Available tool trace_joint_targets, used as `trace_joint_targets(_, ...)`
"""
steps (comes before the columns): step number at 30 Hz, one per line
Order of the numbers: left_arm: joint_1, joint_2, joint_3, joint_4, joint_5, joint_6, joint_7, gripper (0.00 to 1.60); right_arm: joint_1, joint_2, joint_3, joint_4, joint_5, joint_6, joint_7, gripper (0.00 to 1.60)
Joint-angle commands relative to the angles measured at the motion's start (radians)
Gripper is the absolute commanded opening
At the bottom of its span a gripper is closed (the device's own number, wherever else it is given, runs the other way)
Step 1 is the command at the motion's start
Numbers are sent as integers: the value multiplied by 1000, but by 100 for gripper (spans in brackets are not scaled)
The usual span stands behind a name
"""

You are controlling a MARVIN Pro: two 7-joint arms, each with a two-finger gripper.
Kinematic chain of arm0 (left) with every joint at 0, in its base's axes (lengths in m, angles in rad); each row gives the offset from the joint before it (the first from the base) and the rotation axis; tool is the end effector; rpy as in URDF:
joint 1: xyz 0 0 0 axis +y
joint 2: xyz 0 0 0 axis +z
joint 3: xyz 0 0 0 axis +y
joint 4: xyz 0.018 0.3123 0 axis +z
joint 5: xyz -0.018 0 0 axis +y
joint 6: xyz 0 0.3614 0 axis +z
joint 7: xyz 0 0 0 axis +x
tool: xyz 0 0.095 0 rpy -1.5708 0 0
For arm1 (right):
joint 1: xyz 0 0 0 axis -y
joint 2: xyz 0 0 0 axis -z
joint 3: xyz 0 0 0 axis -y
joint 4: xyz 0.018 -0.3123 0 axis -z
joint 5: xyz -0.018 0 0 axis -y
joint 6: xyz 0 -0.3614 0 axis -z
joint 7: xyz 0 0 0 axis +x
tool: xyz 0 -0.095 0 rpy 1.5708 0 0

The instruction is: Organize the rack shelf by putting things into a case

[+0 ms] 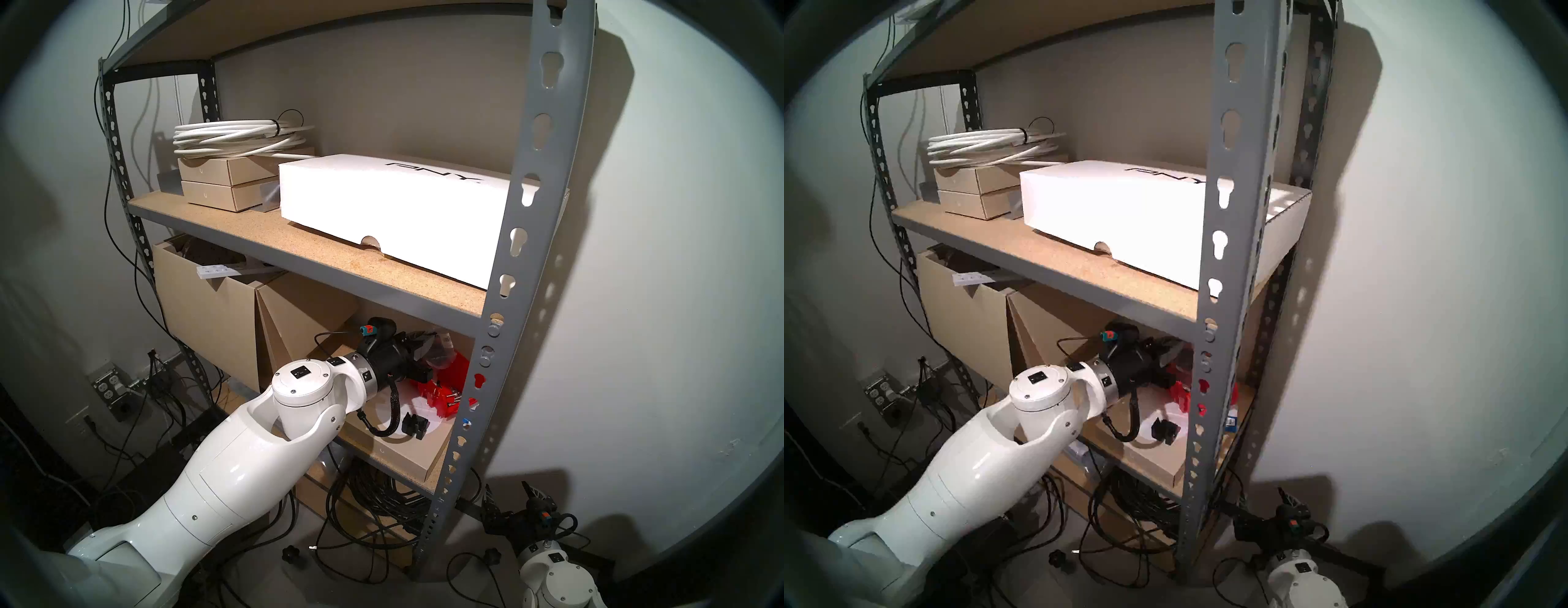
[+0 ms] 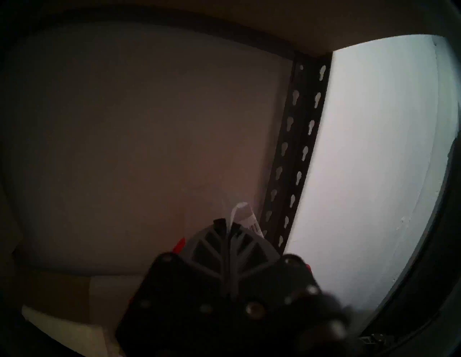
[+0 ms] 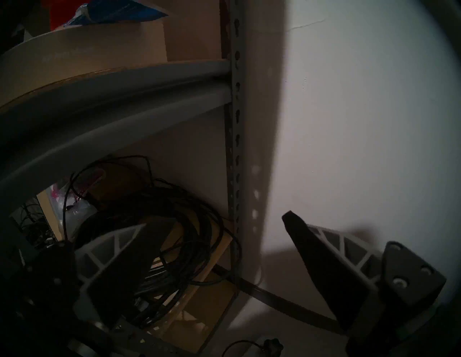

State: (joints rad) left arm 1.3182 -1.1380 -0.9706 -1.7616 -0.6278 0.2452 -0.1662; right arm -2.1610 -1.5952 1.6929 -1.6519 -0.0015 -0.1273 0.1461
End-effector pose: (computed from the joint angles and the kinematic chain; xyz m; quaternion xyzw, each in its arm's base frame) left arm 0.4464 -0.1529 -0.2458 0.6910 -0.2469 0.6018 0.3154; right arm 0.2331 -0.0368 -0.4962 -0.8289 -0.0073 -0.5593 0.0083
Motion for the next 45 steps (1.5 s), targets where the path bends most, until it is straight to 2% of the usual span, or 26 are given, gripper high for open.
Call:
trace_joint_targets(1,-48,-35,6,-2,15,-13,1,0,1,0,0,-17,0,-2,0,160)
trace_joint_targets(5,-41,-31,11,0,26,-14,7,0,0,0,0,-17,0,-1,0,160)
trace_joint_targets(6,-36,-30,10,-3,30,-16,12,13,0,0,0,-17,0,-1,0,160)
trace_joint_targets(7,-27,-20,6,-12,29,-18,10,33,0,0,0,-17,0,-1,0,160)
trace_joint_targets(9,-21,-13,2,-20,29,-15,13,36,0,0,0,-17,0,-1,0,160)
trace_joint_targets(11,-12,2,-2,-34,37,-16,15,52,0,0,0,-17,0,-1,0,160)
trace_joint_targets(15,14,32,-17,-69,37,-12,21,65,0,0,0,-17,0,-1,0,160)
trace_joint_targets(16,20,39,-21,-78,37,-13,22,73,0,0,0,-17,0,-1,0,160)
trace_joint_targets(19,41,56,-34,-104,31,-10,28,77,1,0,0,-17,0,-1,0,160)
trace_joint_targets(20,47,61,-38,-110,28,-9,27,105,0,0,0,-17,0,-1,0,160)
trace_joint_targets(22,58,67,-44,-121,23,-10,28,99,0,0,0,-17,0,-1,0,160)
trace_joint_targets(23,66,74,-47,-127,17,-12,23,109,0,0,0,-17,0,-1,0,160)
trace_joint_targets(24,69,75,-49,-128,15,-13,24,130,0,0,0,-17,0,-1,0,160)
trace_joint_targets(25,70,76,-49,-130,14,-13,24,133,0,0,0,-17,0,-1,0,160)
trace_joint_targets(26,76,74,-52,-134,15,-20,33,126,0,0,0,-17,0,-1,0,160)
trace_joint_targets(29,80,78,-59,-146,14,-18,43,127,0,0,0,-17,0,-1,0,160)
trace_joint_targets(31,89,91,-74,-166,-3,-11,40,149,1,0,0,-17,0,-1,0,160)
trace_joint_targets(32,102,92,-85,-181,-10,-12,54,137,1,0,0,-17,0,-1,0,160)
trace_joint_targets(33,117,110,-95,-205,-17,-9,54,117,1,0,0,-17,0,-2,0,160)
trace_joint_targets(37,142,129,-106,-227,-25,-15,54,130,1,0,0,-17,0,-1,0,160)
trace_joint_targets(39,191,155,-125,-284,-39,-7,77,123,1,0,0,-17,0,-2,0,160)
trace_joint_targets(41,205,161,-131,-296,-47,-5,82,120,1,0,0,-17,0,-2,0,160)
trace_joint_targets(45,264,198,-143,-346,-56,-18,82,126,1,0,0,-16,0,-2,0,160)
